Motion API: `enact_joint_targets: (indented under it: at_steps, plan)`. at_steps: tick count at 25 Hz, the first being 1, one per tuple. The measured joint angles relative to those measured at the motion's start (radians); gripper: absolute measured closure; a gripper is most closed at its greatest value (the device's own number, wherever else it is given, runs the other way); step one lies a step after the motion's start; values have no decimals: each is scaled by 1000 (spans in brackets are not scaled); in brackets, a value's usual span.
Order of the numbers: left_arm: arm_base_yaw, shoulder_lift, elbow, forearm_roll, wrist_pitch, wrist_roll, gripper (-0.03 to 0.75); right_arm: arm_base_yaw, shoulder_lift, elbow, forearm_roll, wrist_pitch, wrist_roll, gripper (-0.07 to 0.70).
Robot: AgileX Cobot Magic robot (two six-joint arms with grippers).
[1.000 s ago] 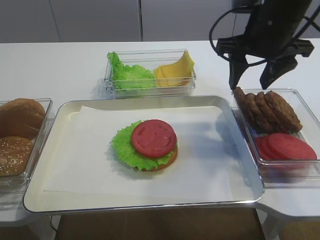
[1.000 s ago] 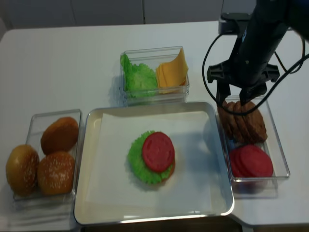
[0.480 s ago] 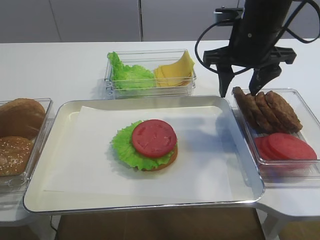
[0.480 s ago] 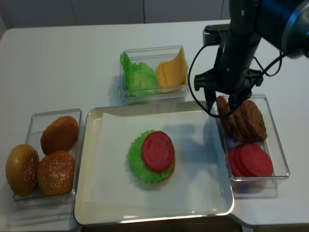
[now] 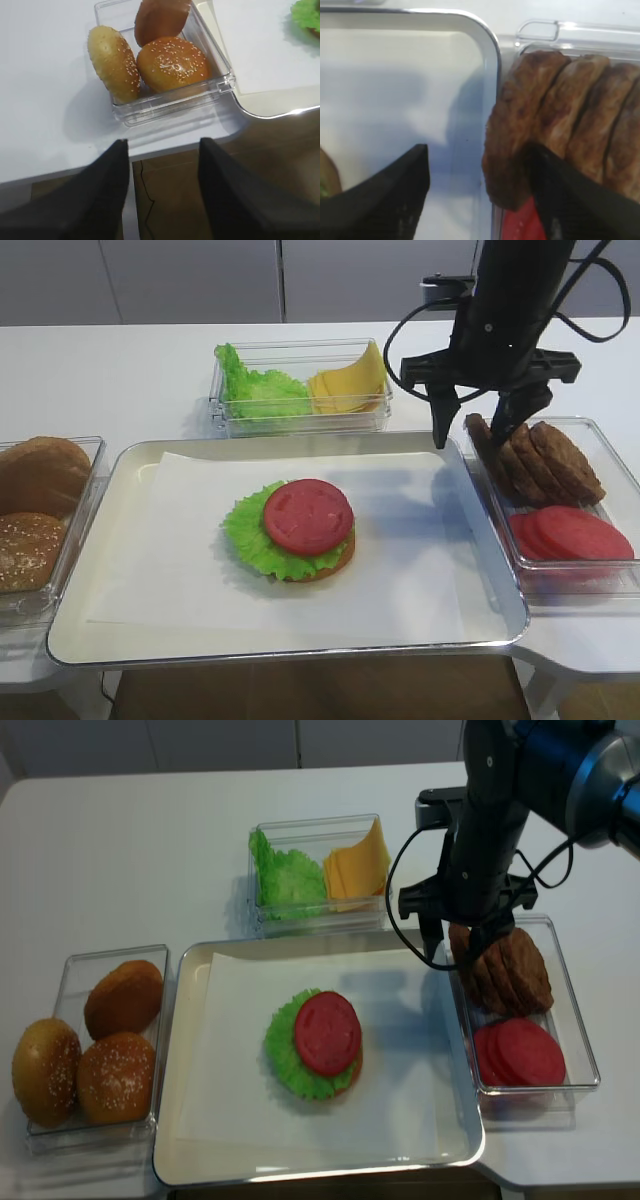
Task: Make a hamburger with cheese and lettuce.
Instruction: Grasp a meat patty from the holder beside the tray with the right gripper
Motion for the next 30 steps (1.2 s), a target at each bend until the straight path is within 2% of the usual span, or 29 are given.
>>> enact_joint_targets:
  at_steps: [23,26,30]
  plan:
    - [0,0,0,0,0,0,374,0,0,0,-3,-1,-2,139]
    - [0,0,0,0,0,0,374,0,0,0,-3,-2,0,171]
    - [0,0,0,0,0,0,381,0,0,0,-3,-2,0,270]
